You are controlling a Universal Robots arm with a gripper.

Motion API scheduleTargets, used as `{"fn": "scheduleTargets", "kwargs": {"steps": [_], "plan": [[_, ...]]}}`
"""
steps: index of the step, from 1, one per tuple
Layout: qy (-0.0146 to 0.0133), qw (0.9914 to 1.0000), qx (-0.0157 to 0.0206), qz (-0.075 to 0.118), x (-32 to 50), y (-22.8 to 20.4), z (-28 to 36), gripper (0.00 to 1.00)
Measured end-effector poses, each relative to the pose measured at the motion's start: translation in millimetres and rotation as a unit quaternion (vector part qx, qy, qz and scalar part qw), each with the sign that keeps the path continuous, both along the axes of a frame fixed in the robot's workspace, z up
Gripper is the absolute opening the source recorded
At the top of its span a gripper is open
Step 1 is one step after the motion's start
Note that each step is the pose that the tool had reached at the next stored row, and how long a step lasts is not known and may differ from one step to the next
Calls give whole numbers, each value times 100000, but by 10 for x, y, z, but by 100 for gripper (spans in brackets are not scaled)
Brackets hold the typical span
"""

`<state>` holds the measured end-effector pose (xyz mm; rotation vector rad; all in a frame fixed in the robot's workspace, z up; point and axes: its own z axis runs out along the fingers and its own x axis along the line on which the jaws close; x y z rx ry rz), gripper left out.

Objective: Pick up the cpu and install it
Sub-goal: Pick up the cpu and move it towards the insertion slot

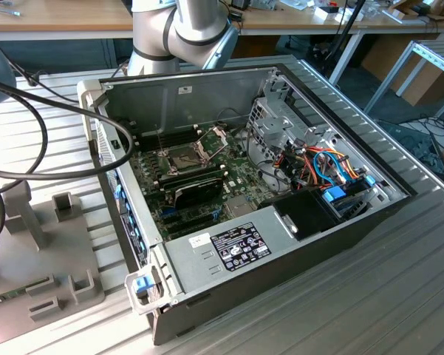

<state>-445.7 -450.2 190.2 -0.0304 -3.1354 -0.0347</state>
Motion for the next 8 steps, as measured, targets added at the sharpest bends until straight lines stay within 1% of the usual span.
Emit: {"fn": "scheduleTargets", "kwargs": {"steps": [3, 5, 8], "plan": [[4, 100000, -2, 2, 0, 0, 4, 60], [15, 100000, -8, -1, -1, 0, 20, 60], [9, 100000, -5, -2, -1, 0, 18, 60]]}}
